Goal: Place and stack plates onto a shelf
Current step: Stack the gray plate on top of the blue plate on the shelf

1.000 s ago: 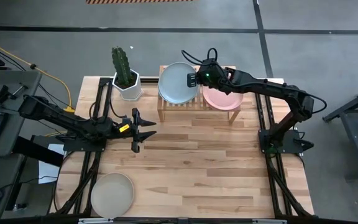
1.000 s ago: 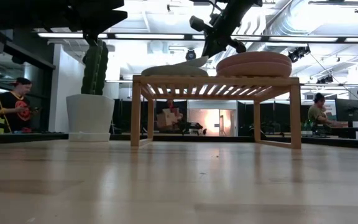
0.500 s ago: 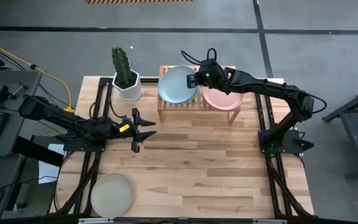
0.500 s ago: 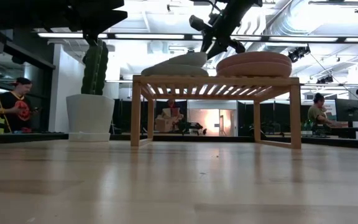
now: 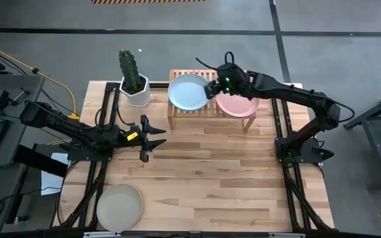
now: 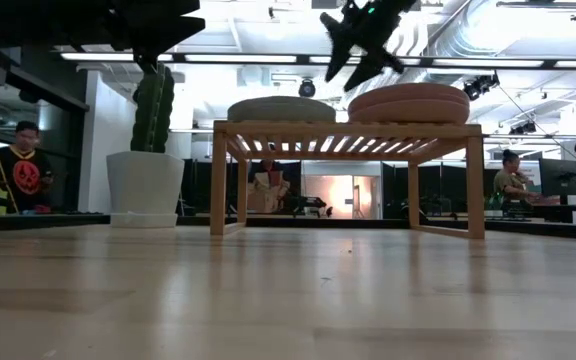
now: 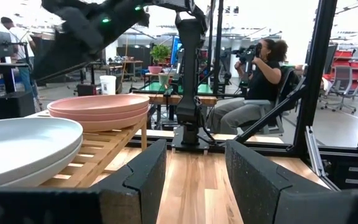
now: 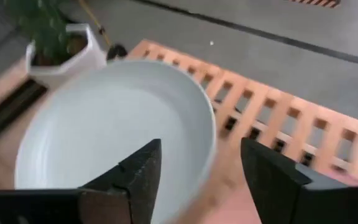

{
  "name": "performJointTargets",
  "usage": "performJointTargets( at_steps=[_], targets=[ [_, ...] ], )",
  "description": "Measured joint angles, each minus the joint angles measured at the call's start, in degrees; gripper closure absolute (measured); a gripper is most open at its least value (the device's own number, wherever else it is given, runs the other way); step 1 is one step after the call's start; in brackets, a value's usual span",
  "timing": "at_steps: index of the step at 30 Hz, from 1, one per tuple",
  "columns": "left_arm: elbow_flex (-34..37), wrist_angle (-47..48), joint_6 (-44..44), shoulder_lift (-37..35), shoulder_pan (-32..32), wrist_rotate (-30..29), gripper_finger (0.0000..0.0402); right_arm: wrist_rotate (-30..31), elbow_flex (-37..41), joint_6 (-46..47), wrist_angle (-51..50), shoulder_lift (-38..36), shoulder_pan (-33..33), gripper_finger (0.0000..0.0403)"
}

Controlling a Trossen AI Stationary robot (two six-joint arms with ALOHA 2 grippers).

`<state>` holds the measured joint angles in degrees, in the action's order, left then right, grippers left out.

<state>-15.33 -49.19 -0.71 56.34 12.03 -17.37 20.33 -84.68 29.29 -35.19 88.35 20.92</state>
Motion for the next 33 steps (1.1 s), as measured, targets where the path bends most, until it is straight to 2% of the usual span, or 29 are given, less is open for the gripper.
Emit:
performJointTargets(
  at_steps=[5, 9, 13, 17, 20, 24, 28, 33],
  targets=[
    [0.0, 0.0, 0.0, 0.0, 0.0, 0.0, 0.0248, 2.9, 1.3, -2.2, -9.6, -5.7, -5.6, 0.0196],
    [0.0, 0.0, 0.0, 0.0, 0.0, 0.0, 0.0248, 4.7, 7.2, -1.5, -8.6, -11.0, -14.5, 0.0196],
    [0.0, 0.0, 0.0, 0.0, 0.0, 0.0, 0.0248, 4.7, 17.2, -2.5, 1.9, -15.6, -25.1, 0.0196],
    [0.0, -0.3, 0.0, 0.0, 0.0, 0.0, 0.0248, 6.3, 28.9, -4.2, 20.5, -18.1, -33.6, 0.0196],
    [0.0, -0.2, 0.0, 0.0, 0.0, 0.0, 0.0248, 6.9, 36.4, -9.5, 36.2, -18.1, -37.7, 0.0196],
    [0.0, -0.2, 0.0, 0.0, 0.0, 0.0, 0.0248, 7.2, 43.2, -16.6, 52.9, -18.2, -39.8, 0.0196],
    [0.0, -0.2, 0.0, 0.0, 0.0, 0.5, 0.0248, 7.2, 46.0, -22.3, 60.9, -18.2, -40.3, 0.0196],
    [0.0, -0.2, 0.1, 0.0, 0.0, 1.6, 0.0248, 6.4, 46.2, -22.7, 60.7, -18.0, -40.2, 0.0196]
  ],
)
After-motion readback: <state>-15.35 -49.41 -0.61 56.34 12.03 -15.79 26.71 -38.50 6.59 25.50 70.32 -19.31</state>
